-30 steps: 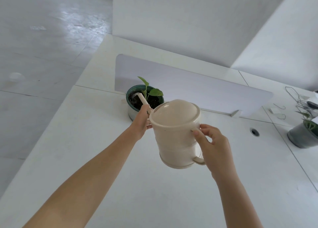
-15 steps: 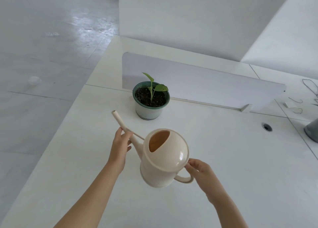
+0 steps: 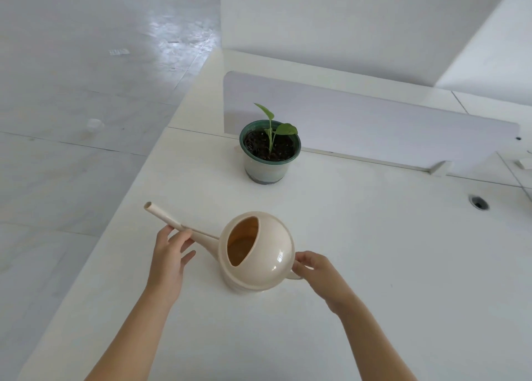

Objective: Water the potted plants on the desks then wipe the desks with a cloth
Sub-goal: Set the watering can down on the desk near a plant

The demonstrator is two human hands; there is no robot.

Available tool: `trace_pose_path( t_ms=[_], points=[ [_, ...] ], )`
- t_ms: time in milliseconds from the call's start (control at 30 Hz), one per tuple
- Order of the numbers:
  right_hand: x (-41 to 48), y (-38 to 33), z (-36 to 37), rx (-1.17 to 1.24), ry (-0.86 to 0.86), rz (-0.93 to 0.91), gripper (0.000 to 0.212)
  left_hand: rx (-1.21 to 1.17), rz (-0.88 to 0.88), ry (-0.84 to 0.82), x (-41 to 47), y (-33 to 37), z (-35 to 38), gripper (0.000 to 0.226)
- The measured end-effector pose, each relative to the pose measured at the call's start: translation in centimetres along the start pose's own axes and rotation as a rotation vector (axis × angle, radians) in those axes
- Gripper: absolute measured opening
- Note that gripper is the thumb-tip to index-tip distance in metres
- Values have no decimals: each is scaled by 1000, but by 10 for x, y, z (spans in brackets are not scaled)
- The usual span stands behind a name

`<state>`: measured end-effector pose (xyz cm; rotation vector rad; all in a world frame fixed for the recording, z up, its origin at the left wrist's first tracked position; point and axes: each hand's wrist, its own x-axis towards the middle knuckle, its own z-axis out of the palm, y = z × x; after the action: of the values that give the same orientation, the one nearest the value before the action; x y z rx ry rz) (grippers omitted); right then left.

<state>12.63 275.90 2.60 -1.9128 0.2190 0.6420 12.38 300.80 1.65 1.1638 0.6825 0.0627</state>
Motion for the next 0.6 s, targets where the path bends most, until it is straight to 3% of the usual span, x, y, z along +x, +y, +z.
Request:
trace_pose_path(
  t_ms=[167, 300, 400, 600],
  points=[
    [7, 0, 7, -60, -52, -27, 24, 5, -13, 56, -2, -1, -13, 40],
    [14, -1, 7, -114, -73, -47, 5, 54, -32, 69, -4, -1, -20, 41],
    [18, -4, 2, -109, -86, -60, 5, 130, -19, 67, -13, 1, -19, 42],
    [59, -25, -17, -221, 184, -87, 26, 160, 60, 106, -23, 28, 6, 39]
  ],
)
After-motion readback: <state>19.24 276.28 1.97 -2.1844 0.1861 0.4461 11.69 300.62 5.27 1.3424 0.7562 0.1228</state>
